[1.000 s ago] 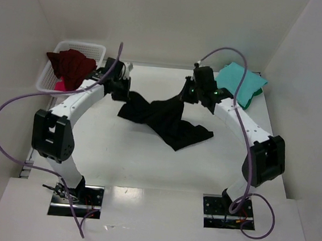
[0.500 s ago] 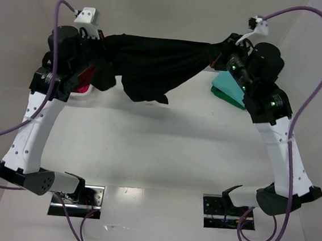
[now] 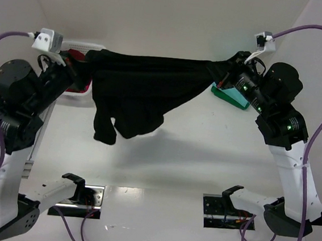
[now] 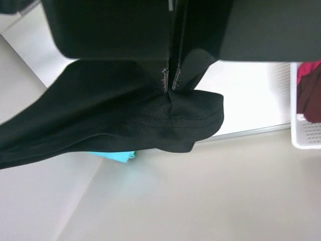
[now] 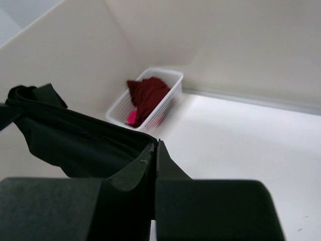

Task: Fold and stack the t-shirts
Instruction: Flatten out the tshirt

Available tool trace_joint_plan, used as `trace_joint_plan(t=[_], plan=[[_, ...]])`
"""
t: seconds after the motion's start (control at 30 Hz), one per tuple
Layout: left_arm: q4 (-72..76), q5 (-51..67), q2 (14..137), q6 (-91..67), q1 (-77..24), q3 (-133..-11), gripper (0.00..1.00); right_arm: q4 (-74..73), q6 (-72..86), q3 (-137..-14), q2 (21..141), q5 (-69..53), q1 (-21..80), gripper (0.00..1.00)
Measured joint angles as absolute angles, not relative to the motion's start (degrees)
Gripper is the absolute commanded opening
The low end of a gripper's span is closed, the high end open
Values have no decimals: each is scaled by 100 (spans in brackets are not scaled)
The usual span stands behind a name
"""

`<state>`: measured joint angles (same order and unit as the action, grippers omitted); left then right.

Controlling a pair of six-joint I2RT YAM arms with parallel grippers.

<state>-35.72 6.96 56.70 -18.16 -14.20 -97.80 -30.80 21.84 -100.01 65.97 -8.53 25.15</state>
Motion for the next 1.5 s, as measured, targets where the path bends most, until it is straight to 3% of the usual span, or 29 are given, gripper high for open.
trace_joint_plan(t=[0.53, 0.7, 0.97, 1.17, 1.33, 1.37, 1.4, 1.43, 1.5], plan=[[-4091, 2180, 5100, -1990, -1417, -9620, 0, -3094, 2620, -9788, 5443, -1936, 2515, 0], [-3519, 2222, 5235, -1985, -1415, -8607, 0, -2973, 2628, -8385, 5286, -1515, 2512, 0], [-3186, 2275, 7896, -1798, -1588, -8096, 0, -3736, 2967, -6291, 5137, -733, 2510, 0], [-3293, 2363, 10058, -1569, -1963, -9156, 1, -4273, 3466, -6096, 4672, 78, 2448, 0], [-3438, 2518, 11248, -1307, -2426, -11070, 8, -4675, 3670, -6095, 4385, 410, 2112, 0], [-3557, 2556, 11441, -1264, -2495, -11466, 10, -4755, 3713, -6092, 4379, 442, 2080, 2], [-3551, 2590, 11689, -1189, -2597, -11903, 22, -4857, 3792, -6080, 4380, 506, 2052, 25], [-3562, 2603, 11879, -1124, -2671, -12208, 60, -4996, 3887, -6053, 4396, 581, 2035, 35], [-3689, 2623, 12317, -862, -2869, -12817, 80, -5145, 3951, -6047, 4452, 671, 2000, 47]])
